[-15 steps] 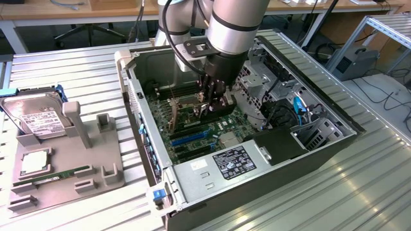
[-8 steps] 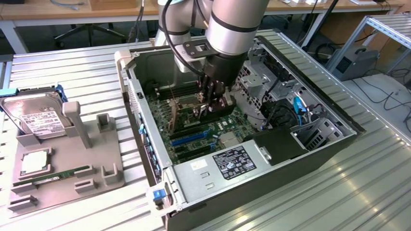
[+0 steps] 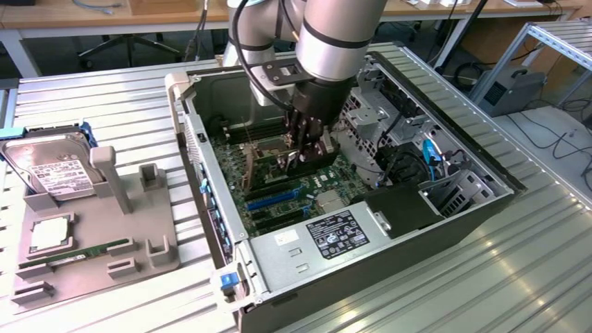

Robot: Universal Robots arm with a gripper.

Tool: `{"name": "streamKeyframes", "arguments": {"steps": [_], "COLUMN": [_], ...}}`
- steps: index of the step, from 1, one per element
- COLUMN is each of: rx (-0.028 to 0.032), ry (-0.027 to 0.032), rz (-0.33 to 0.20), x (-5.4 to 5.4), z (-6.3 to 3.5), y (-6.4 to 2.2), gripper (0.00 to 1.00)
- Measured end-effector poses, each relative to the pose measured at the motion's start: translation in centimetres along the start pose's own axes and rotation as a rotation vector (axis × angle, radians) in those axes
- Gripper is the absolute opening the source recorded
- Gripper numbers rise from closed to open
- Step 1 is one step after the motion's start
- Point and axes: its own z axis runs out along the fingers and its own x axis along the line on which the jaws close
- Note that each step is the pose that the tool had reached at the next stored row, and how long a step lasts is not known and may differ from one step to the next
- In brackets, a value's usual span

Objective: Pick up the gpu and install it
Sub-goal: 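Insert the gpu into the slot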

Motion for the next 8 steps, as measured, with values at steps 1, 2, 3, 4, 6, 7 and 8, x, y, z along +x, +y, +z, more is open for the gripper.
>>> {"name": "streamKeyframes", "arguments": {"steps": [1,2,3,4,6,7,8], "rx": [0.0,0.0,0.0,0.0,0.0,0.0,0.0], "ry": [0.0,0.0,0.0,0.0,0.0,0.0,0.0], "rz": [0.0,0.0,0.0,0.0,0.0,0.0,0.0], "x": [0.0,0.0,0.0,0.0,0.01,0.01,0.01], "z": [0.02,0.05,0.06,0.08,0.12,0.14,0.15], "y": [0.01,0.03,0.05,0.06,0.08,0.1,0.1], "gripper": [0.27,0.27,0.27,0.27,0.27,0.27,0.27]}}
